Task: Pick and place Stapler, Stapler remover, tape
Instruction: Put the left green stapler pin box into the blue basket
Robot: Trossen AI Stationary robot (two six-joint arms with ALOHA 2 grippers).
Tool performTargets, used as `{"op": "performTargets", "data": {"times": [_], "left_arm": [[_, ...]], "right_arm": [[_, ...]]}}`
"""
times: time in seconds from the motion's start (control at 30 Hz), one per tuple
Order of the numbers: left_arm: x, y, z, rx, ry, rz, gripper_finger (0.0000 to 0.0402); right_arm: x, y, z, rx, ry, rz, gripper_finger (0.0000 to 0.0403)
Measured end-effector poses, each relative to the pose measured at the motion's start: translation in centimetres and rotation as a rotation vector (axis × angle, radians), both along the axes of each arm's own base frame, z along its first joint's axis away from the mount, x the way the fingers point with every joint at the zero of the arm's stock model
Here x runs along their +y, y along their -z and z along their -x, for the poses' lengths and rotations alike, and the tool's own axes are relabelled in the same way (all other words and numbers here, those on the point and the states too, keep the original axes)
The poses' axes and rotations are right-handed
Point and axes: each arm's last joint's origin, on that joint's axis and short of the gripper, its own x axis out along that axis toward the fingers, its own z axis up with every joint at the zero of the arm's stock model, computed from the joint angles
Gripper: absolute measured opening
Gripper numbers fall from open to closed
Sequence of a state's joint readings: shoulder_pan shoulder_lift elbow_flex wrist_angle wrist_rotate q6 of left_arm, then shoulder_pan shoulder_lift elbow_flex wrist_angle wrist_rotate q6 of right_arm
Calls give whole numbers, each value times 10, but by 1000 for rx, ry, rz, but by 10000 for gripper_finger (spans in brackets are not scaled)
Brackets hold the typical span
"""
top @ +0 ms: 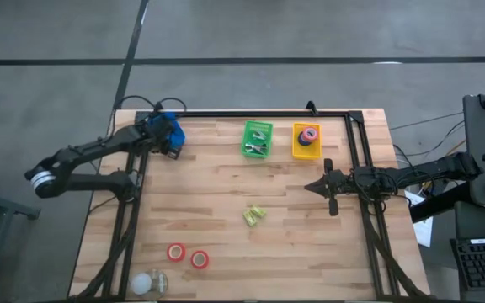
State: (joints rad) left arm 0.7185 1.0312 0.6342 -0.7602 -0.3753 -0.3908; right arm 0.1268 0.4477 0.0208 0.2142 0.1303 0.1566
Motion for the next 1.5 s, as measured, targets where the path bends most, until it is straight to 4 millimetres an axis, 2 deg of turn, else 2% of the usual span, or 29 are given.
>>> {"op": "performTargets", "data": {"times": [0.7, 0.93, 1.1, 1.23, 1.4, 1.5], "left_arm": [[21, 25, -14, 74, -3, 42, 129], [21, 10, -16, 31, 16, 10, 118], [21, -7, -15, -1, 24, -25, 127], [26, -17, -15, 45, 1, -108, 130], [39, -14, -10, 48, -52, -119, 124], [45, -7, -10, 57, -69, -102, 135]], "right_arm": [[0, 0, 0, 0, 0, 0, 9], [0, 0, 0, 0, 1, 0, 9], [0, 0, 0, 0, 1, 0, 9], [0, 0, 0, 0, 1, 0, 9], [0, 0, 0, 0, 0, 0, 8], [0, 0, 0, 0, 0, 0, 9]]}}
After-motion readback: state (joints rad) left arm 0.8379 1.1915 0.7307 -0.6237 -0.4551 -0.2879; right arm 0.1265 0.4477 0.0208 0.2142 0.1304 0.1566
